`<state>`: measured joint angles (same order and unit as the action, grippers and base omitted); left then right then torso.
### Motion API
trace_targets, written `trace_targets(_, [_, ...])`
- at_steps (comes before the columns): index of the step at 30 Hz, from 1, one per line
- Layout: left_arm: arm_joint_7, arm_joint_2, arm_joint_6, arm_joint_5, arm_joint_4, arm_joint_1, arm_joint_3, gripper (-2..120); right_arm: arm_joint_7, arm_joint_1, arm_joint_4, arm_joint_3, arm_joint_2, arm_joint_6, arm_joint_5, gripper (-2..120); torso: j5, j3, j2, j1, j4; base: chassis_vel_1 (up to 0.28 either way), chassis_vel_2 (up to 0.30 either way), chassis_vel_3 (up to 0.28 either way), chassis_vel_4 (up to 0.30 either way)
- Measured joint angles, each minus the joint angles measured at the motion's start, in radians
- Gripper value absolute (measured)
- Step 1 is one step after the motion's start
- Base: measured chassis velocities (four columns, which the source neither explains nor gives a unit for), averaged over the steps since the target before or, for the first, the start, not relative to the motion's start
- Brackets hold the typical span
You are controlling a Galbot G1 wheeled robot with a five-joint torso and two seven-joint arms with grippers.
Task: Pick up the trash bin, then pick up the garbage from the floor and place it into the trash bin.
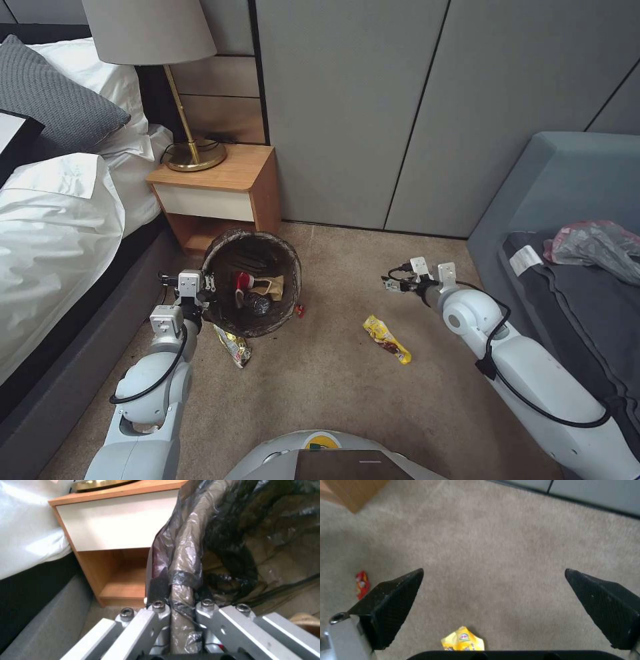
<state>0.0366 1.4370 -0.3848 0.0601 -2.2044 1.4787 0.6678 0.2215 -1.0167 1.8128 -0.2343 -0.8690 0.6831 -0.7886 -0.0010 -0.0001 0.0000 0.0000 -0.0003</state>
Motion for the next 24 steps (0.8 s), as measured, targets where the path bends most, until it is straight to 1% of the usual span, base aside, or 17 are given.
trace_targets(2, [0.000,0.000,0.000,0.000,0.000,0.000,0.000,2,0.000,0.000,0.000,0.000,0.000,0.000,0.000,100,0.0000,0.000,0.000,0.000,0.0000,0.000,0.000,0.000,0.000])
trace_targets(3, [0.000,0.000,0.002,-0.001,0.000,0.002,0.001,2,-0.007,0.020,-0.034,0.030,-0.005,0.007,0.000,100,0.0009,0.000,0.000,0.000,0.0000,0.000,0.000,0.000,0.000])
trace_targets(4, [0.001,0.000,0.005,-0.001,0.000,0.006,0.007,2,-0.032,0.091,-0.149,0.132,-0.024,0.025,0.004,100,0.0009,0.000,0.000,0.000,0.0006,0.000,0.000,0.000,0.000])
trace_targets(5, [0.001,0.000,0.005,-0.001,0.000,0.006,0.007,2,-0.032,0.091,-0.149,0.132,-0.024,0.025,0.004,100,0.0009,0.000,0.000,0.000,0.0006,0.000,0.000,0.000,0.000])
trace_targets(6, [0.001,0.001,0.006,-0.002,0.000,0.006,0.009,2,-0.048,0.133,-0.219,0.195,-0.035,0.037,0.008,100,0.0012,0.000,0.000,0.000,0.0006,0.000,0.000,0.000,0.000])
trace_targets(8, [0.002,0.003,0.007,-0.002,0.000,0.006,0.008,2,-0.064,0.181,-0.297,0.263,-0.047,0.050,0.014,100,0.0010,0.000,0.000,0.000,0.0003,0.000,0.000,0.000,0.000])
trace_targets(12, [0.002,0.005,0.008,-0.005,0.002,0.005,0.008,2,-0.073,0.202,-0.332,0.295,-0.053,0.055,0.016,100,0.0011,0.000,0.000,0.000,0.0004,0.000,0.000,0.000,0.000])
trace_targets(16, [0.003,0.006,0.008,-0.005,0.004,0.004,0.008,2,-0.073,0.204,-0.334,0.297,-0.054,0.056,0.017,100,0.0010,0.000,0.000,0.000,0.0001,0.000,0.000,0.000,0.000])
trace_targets(17, [0.003,0.006,0.008,-0.005,0.005,0.003,0.008,2,-0.077,0.201,-0.342,0.302,-0.059,0.055,0.033,100,0.0000,0.000,0.000,0.000,0.0001,0.000,0.000,0.000,0.000])
trace_targets(20, [0.003,0.006,0.008,-0.005,0.005,0.003,0.008,2,-0.080,0.196,-0.354,0.308,-0.066,0.055,0.052,100,-0.0004,0.000,0.000,0.000,0.0004,0.000,0.000,0.000,0.000])
trace_targets(24, [0.003,0.005,0.008,-0.005,0.005,0.002,0.009,3,-0.086,0.185,-0.370,0.319,-0.075,0.055,0.072,100,-0.0002,0.000,0.000,0.000,0.0005,0.000,0.000,0.000,0.000])
